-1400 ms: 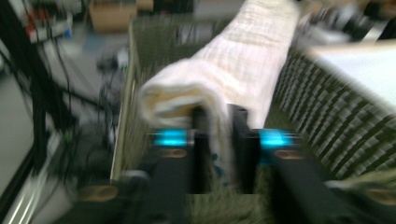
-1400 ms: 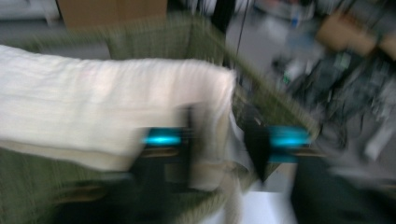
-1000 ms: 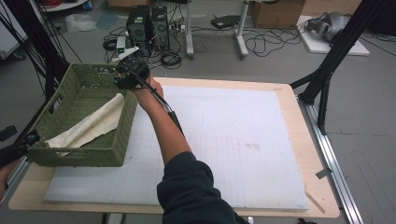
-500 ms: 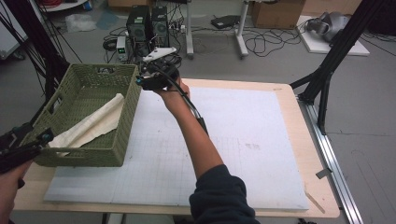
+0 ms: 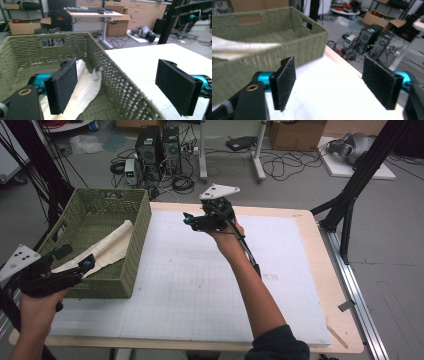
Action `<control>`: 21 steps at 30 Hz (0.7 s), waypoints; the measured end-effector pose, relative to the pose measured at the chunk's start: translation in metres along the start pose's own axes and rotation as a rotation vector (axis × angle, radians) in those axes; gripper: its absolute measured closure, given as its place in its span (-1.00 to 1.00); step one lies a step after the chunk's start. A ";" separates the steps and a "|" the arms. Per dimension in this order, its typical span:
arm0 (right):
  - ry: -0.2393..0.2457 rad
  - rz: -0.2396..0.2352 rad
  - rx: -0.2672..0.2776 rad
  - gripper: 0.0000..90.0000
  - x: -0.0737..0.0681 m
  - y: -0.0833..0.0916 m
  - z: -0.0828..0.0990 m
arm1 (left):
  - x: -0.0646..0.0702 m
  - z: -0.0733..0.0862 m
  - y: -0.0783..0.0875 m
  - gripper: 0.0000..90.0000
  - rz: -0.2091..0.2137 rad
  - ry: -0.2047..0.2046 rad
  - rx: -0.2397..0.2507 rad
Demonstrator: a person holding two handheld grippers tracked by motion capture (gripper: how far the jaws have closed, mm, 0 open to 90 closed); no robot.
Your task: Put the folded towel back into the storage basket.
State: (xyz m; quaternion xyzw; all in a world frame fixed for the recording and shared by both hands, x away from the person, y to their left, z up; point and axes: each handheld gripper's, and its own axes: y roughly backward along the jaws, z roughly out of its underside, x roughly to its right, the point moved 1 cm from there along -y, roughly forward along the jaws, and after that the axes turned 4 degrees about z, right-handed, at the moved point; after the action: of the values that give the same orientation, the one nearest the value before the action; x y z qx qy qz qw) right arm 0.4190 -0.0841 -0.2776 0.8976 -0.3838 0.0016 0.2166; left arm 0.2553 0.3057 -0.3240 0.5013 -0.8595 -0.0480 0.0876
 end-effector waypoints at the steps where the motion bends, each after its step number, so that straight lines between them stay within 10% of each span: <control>1: 0.001 0.010 0.008 -0.46 0.003 0.006 0.004 | 0.002 0.000 -0.004 -0.60 0.004 -0.002 -0.001; 11: -0.045 0.066 -0.016 -0.62 0.023 0.060 0.054 | 0.012 -0.005 -0.024 -0.61 0.045 -0.020 0.009; 21: -0.122 0.097 -0.033 -0.71 0.033 0.107 0.109 | -0.014 -0.024 -0.035 -0.60 0.089 -0.034 -0.014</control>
State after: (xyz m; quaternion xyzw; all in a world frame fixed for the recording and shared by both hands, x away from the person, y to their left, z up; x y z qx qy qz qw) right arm 0.3510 -0.2149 -0.3293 0.8726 -0.4395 -0.0490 0.2073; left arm 0.2964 0.3005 -0.3080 0.4613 -0.8818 -0.0589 0.0786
